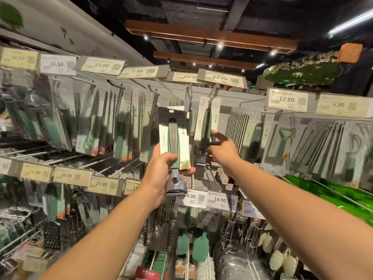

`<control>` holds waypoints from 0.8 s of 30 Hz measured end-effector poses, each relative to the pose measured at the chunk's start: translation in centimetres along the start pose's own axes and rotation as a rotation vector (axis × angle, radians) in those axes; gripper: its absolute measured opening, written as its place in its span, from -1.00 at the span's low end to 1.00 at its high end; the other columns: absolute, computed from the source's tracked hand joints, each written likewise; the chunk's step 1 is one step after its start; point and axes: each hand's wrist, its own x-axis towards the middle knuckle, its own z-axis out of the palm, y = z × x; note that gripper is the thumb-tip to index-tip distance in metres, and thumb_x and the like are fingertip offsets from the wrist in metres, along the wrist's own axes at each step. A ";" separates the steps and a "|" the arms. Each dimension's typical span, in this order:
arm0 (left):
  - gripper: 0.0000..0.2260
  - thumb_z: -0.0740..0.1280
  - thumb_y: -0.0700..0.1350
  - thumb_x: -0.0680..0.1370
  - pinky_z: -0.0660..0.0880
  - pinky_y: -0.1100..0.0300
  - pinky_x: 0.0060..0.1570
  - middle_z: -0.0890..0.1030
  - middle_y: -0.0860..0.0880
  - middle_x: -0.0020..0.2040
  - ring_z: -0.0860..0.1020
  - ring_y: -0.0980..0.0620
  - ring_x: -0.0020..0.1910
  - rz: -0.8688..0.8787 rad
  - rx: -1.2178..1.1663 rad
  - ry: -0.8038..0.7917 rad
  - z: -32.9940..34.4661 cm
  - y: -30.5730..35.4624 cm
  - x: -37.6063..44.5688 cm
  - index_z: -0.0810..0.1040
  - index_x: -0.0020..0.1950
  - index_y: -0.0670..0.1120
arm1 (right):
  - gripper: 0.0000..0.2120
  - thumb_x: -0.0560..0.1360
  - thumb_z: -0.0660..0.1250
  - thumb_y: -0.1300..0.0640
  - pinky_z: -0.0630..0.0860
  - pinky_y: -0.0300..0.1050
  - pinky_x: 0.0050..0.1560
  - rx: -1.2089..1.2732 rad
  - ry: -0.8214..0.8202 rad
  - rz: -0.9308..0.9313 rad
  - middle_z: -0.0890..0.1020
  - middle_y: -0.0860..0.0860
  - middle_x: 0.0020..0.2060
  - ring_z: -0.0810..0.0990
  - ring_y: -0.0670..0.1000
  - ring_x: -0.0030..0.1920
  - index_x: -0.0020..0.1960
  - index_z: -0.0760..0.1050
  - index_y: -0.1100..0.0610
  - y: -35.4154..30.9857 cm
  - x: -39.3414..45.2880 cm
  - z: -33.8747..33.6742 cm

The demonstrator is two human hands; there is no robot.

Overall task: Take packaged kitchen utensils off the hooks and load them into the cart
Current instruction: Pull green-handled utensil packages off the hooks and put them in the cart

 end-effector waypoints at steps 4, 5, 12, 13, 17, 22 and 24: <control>-0.60 0.09 -0.31 0.69 0.58 -0.03 -0.24 0.61 -0.19 0.26 0.74 -0.35 -0.03 0.003 -0.006 0.000 -0.6 0.1 0.8 0.33 0.47 0.04 | -0.26 0.54 0.17 0.53 0.48 -0.11 -0.23 -0.030 -0.041 -0.034 0.57 0.11 0.32 0.57 0.00 -0.22 0.56 0.33 -0.08 -0.1 1.7 0.1; -0.58 0.08 -0.30 0.68 0.57 0.00 -0.30 0.62 -0.20 0.26 0.73 -0.36 -0.02 0.006 -0.007 0.003 -0.7 0.1 0.9 0.31 0.49 0.03 | -0.25 0.53 0.18 0.55 0.49 -0.10 -0.17 0.014 -0.049 -0.023 0.50 0.12 0.41 0.59 0.00 -0.17 0.56 0.32 -0.07 0.1 2.1 0.1; -0.61 0.04 -0.27 0.70 0.56 0.06 -0.41 0.69 -0.24 0.17 0.75 -0.30 -0.10 0.015 -0.028 -0.016 -0.9 0.7 1.4 0.39 0.48 0.00 | -0.21 0.53 0.25 0.53 0.59 0.03 0.23 0.103 -0.158 -0.002 0.22 0.18 0.60 0.47 0.25 0.41 0.62 0.20 -0.04 1.6 4.3 -0.3; -0.61 0.04 -0.27 0.70 0.56 0.06 -0.40 0.69 -0.25 0.16 0.75 -0.29 -0.10 0.016 -0.022 -0.015 -0.8 0.7 1.6 0.39 0.48 -0.01 | -0.21 0.53 0.25 0.52 0.62 -0.03 0.14 0.098 -0.156 -0.013 0.24 0.16 0.59 0.51 0.23 0.38 0.62 0.21 -0.03 1.5 4.2 -0.5; -0.77 0.07 -0.28 0.69 0.61 0.04 -0.40 0.65 -0.39 0.18 0.73 -0.27 -0.13 -0.001 -0.031 -0.007 -0.1 0.5 1.7 0.42 0.29 -0.14 | -0.21 0.55 0.27 0.48 0.66 -0.01 0.03 -0.051 -0.157 -0.027 0.32 0.12 0.55 0.61 0.13 0.17 0.65 0.12 0.00 1.1 3.1 -1.1; -0.87 0.12 -0.29 0.69 0.62 0.12 -0.39 0.69 -0.33 0.12 0.73 -0.28 -0.15 -0.014 -0.029 0.013 0.9 0.1 1.2 0.45 0.09 -0.16 | -0.34 0.60 0.30 0.25 0.47 -0.27 -0.29 -0.424 -0.062 -0.214 0.45 0.13 0.43 0.52 -0.08 -0.24 0.62 0.17 -0.04 -0.1 0.2 -1.6; -0.84 0.13 -0.29 0.68 0.61 0.11 -0.40 0.68 -0.32 0.15 0.74 -0.29 -0.12 -0.008 -0.015 0.019 1.1 -0.2 1.1 0.46 0.21 -0.19 | -0.61 0.63 0.28 0.17 0.54 -0.19 -0.21 -0.391 -0.020 -0.333 0.57 0.10 0.22 0.59 0.01 -0.14 0.44 0.37 0.03 -0.8 -2.0 -1.6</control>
